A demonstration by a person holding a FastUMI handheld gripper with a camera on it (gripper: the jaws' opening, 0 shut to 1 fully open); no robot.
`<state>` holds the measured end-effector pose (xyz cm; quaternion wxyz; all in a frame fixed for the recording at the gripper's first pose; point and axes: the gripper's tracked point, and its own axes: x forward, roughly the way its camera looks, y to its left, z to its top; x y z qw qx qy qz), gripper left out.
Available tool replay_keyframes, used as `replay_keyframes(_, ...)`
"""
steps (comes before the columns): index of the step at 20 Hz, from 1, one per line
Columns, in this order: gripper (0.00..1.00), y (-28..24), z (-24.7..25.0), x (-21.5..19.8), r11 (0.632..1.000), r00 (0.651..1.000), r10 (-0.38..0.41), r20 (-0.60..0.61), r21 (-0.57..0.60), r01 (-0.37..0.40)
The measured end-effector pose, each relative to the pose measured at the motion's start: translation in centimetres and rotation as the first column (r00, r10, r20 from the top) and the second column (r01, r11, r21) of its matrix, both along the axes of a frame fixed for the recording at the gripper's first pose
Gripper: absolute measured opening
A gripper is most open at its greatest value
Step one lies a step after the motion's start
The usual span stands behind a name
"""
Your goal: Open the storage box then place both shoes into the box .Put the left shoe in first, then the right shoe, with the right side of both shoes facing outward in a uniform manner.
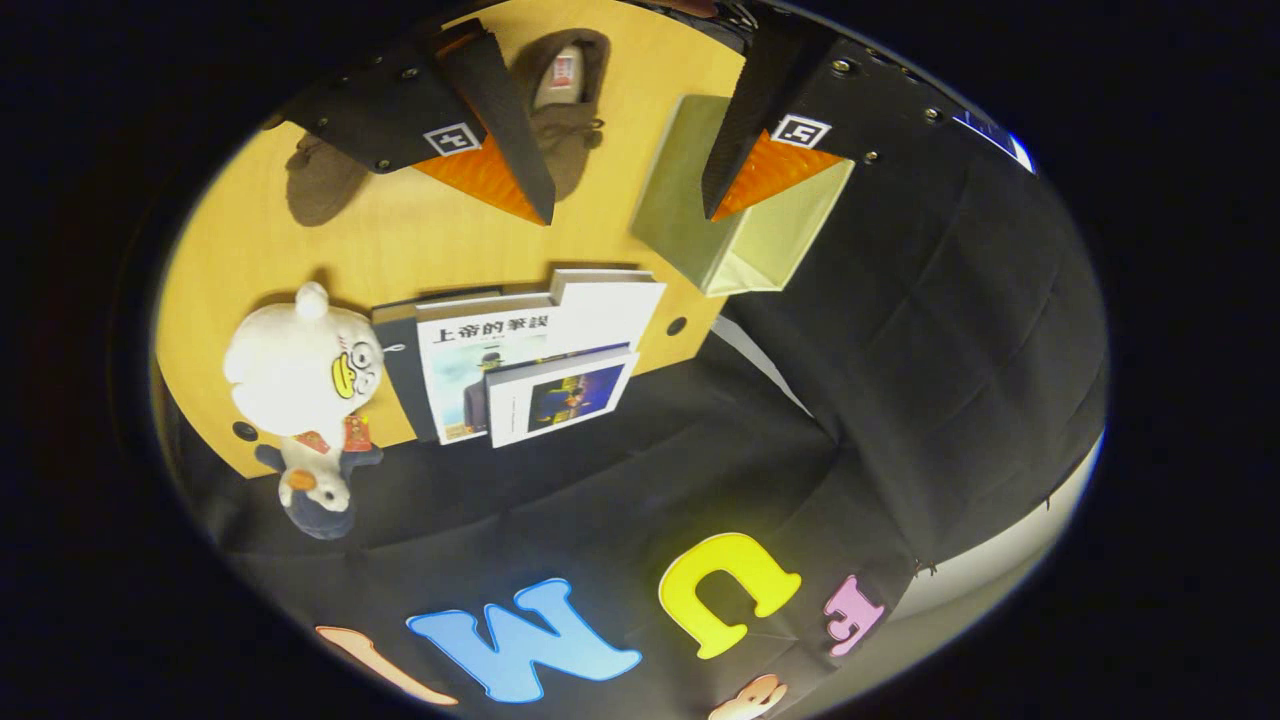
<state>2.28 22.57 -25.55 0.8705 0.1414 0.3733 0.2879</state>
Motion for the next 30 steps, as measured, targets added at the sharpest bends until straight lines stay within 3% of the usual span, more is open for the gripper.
replay_keyframes(8, 0.90, -3.6, -8.2, -4.4, 0.976, 0.995, 0.056, -0.087, -0.206, -0.072)
replay_keyframes(13, 0.89, -4.0, -13.1, -6.5, 0.917, 0.976, 0.138, -0.166, -0.352, -0.189)
replay_keyframes(18, 0.83, -3.8, -16.6, -4.6, 0.864, 0.975, 0.108, -0.195, -0.467, -0.189)
replay_keyframes(21, 0.59, -2.5, -17.7, -4.0, 0.882, 0.970, 0.080, -0.230, -0.437, -0.177)
replay_keyframes(22, 0.43, -1.7, -17.5, -4.2, 0.893, 0.966, 0.087, -0.244, -0.411, -0.184)
replay_keyframes(24, 0.15, -2.0, -17.0, -4.1, 0.879, 0.965, 0.087, -0.246, -0.437, -0.190)
replay_keyframes(25, 0.14, -2.4, -17.2, -4.1, 0.869, 0.969, 0.069, -0.236, -0.463, -0.175)
replay_keyframes(26, 0.00, -2.7, -16.8, -3.7, 0.868, 0.973, 0.046, -0.228, -0.473, -0.152)
replay_keyframes(30, 0.00, -2.9, -14.7, -3.4, 0.873, 0.971, 0.035, -0.235, -0.466, -0.144)
